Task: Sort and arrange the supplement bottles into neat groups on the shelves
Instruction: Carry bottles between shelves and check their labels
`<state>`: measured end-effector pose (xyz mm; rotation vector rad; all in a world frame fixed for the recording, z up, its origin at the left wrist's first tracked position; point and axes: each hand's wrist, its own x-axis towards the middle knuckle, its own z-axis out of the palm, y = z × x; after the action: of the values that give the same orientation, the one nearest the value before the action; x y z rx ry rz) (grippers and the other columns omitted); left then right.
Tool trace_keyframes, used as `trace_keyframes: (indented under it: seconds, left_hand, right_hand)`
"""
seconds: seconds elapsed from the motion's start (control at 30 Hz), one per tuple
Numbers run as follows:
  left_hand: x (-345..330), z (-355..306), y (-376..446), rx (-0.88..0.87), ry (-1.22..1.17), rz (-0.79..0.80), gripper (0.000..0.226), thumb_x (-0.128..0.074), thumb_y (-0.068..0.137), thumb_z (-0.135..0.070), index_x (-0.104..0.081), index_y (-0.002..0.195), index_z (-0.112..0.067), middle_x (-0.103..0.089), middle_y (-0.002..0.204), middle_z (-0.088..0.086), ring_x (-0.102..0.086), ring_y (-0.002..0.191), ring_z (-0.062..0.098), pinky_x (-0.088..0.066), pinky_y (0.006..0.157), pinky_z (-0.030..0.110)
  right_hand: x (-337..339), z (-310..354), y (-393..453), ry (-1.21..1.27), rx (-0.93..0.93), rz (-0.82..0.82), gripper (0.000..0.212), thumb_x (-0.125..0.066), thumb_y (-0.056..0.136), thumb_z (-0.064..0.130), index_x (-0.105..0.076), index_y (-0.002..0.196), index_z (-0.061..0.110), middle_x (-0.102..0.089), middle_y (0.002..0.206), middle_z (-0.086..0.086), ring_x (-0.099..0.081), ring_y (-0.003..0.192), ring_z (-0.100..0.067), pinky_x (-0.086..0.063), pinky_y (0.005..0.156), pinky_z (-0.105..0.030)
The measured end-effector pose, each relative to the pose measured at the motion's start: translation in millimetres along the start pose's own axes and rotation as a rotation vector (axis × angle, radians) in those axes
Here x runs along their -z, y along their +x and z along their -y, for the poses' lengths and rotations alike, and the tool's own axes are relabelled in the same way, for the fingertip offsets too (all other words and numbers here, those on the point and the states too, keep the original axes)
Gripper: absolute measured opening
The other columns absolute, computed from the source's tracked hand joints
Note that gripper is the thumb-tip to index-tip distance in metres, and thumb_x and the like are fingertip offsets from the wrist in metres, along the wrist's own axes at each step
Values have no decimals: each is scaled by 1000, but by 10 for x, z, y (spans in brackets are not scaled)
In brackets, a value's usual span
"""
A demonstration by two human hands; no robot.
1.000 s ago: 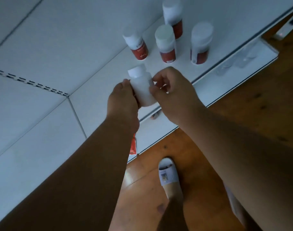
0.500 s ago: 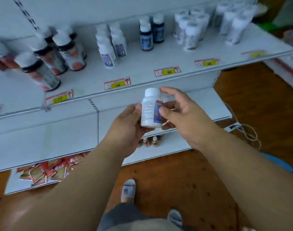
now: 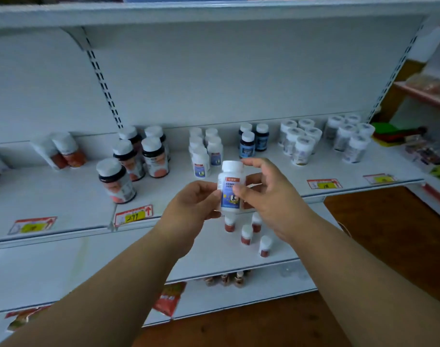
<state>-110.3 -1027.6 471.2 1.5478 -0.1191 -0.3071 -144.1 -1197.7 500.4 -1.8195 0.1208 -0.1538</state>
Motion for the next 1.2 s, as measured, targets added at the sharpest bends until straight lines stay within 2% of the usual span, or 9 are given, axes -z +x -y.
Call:
trace_keyframes:
  seconds: [0.1, 0.2, 0.3, 0.43, 0.57, 0.77, 0.97, 1.1, 1.2]
  left_hand:
    - [117, 33, 272, 12, 158, -72, 9, -65, 95, -22, -69, 103, -23, -76, 92, -3, -70, 88, 22, -57, 84, 40]
    - [95, 7, 508, 13, 397, -158, 14, -64, 95, -27, -68, 109, -28, -71, 89, -11, -64, 73, 11, -51, 62, 27]
    - [-12, -3, 775, 38, 523, -206, 28, -60, 98, -29, -65, 125, -29, -70, 104, -7, -61, 76, 13, -49, 64, 27]
    - [-142, 105, 1098, 61, 626, -281, 23, -58, 98, -27, -67, 119, -26, -69, 108, -3, -63, 96, 18, -49, 83, 28]
    - [-222, 223, 1300, 147, 673, -325, 26, -53, 100, -24, -66, 122, -29, -68, 114, -3, -62, 102, 19, -49, 88, 29]
    - [-282, 278, 1331, 159, 667, -401, 33, -57, 97, -21, -61, 129, -30, -66, 119, -11, -61, 104, 8, -48, 90, 25]
    - [-414, 276, 1045, 41, 683, -437, 34, -60, 96, -18, -60, 128, -27, -60, 116, -11, -59, 97, 7, -40, 70, 10]
    - [-520, 347, 721, -111, 696, -391, 34, -61, 95, -15, -59, 127, -26, -58, 118, -10, -59, 97, 6, -42, 78, 13]
    - [-609, 439, 447, -251, 730, -388, 32, -63, 94, -13, -62, 124, -23, -59, 116, -9, -60, 95, 6, -48, 82, 18]
  right_hand:
    - [-141, -52, 256, -107, -22, -21, 47, -72, 87, 23, -48, 120, 47, -66, 100, 11, -69, 73, -6, -59, 79, -43]
    - [-216, -146, 530, -214, 2, -37, 49, -74, 86, 22, -45, 120, 41, -63, 102, 14, -66, 78, -5, -56, 77, -31]
    - [-254, -290, 876, -336, 44, -44, 51, -75, 85, 25, -43, 123, 36, -58, 111, 12, -62, 86, -6, -50, 72, -23]
    - [-292, -643, 1373, -431, 160, -34, 54, -77, 83, 30, -44, 126, 27, -58, 125, 2, -61, 102, -18, -49, 80, -31]
    - [-297, -943, 1721, -458, 234, 56, 51, -74, 84, 37, -47, 125, 22, -58, 122, -3, -58, 104, -20, -47, 80, -31]
    - [-259, -1033, 1915, -505, 328, 98, 52, -71, 86, 31, -46, 130, 18, -53, 126, -8, -54, 111, -24, -49, 86, -39]
    - [-78, -982, 1431, -542, 406, 74, 60, -75, 81, 16, -46, 133, 14, -51, 125, -10, -50, 113, -22, -46, 93, -35]
    - [93, -876, 888, -561, 420, 50, 56, -72, 84, 12, -48, 134, 12, -49, 128, -9, -52, 116, -22, -43, 96, -28]
    - [231, -841, 501, -562, 481, 21, 49, -70, 84, 11, -50, 129, 10, -51, 125, -10, -54, 114, -23, -47, 93, -32]
